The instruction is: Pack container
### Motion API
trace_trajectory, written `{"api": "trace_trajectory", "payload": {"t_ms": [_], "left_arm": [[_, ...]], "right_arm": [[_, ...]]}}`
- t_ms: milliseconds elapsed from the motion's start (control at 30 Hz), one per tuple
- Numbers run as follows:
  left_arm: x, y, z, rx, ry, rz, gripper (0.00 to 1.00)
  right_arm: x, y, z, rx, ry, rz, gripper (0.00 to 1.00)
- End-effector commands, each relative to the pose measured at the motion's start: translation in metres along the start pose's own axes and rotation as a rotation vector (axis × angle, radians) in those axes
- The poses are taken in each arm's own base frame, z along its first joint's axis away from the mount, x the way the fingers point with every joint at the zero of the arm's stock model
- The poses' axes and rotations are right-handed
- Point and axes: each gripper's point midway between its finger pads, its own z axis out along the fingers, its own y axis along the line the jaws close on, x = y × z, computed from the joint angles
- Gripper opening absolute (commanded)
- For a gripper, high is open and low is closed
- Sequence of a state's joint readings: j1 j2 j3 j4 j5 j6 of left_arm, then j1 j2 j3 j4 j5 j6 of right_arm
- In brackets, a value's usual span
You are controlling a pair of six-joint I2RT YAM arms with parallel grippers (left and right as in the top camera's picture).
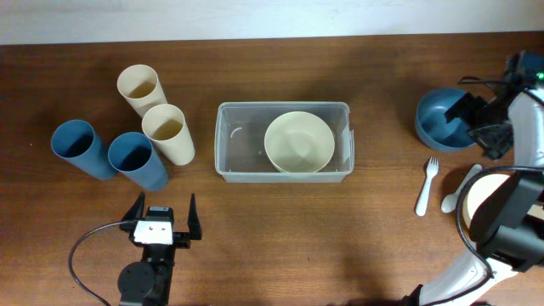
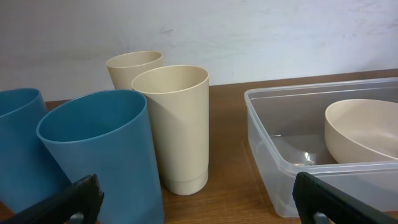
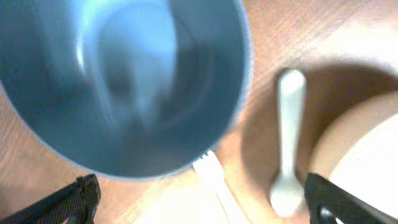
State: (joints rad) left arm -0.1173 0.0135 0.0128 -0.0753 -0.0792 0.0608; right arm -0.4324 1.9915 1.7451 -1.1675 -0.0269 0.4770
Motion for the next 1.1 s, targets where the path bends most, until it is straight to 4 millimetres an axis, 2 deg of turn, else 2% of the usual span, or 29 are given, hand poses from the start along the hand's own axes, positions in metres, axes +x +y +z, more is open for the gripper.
{"api": "trace_trajectory", "payload": {"t_ms": [0, 200, 367, 500, 700, 833, 933, 1067], "left_arm": [[0.0, 0.002, 0.0, -0.009, -0.003, 0.012, 1.0], [0.0, 0.002, 0.0, -0.009, -0.003, 0.012, 1.0], [0.0, 0.002, 0.0, -0.009, -0.003, 0.012, 0.99], [0.0, 0.002, 0.0, -0.009, -0.003, 0.012, 1.0], [0.0, 0.002, 0.0, -0.009, -0.003, 0.012, 1.0], [0.0, 0.002, 0.0, -0.009, -0.003, 0.012, 0.99], [0.0, 0.002, 0.0, -0.009, -0.003, 0.012, 1.0], [0.0, 0.002, 0.0, -0.009, -0.003, 0.012, 1.0]], "right_arm": [[-0.004, -0.029, -0.018, 0.033, 0.0, 0.116, 0.99], [0.01, -0.079, -0.022, 0.092, 0.106, 0.254, 0.99], [0.017, -0.102, -0.016, 0.121, 0.149, 0.302, 0.99], [0.024, -0.109, 0.003, 0.135, 0.166, 0.312, 0.99], [0.04, -0.111, 0.047, 0.116, 0.178, 0.311, 0.99], [0.044, -0.109, 0.059, 0.094, 0.179, 0.313, 1.0], [0.042, -0.109, 0.062, 0.089, 0.168, 0.304, 0.89], [0.04, -0.108, 0.062, 0.086, 0.161, 0.303, 0.56]]}}
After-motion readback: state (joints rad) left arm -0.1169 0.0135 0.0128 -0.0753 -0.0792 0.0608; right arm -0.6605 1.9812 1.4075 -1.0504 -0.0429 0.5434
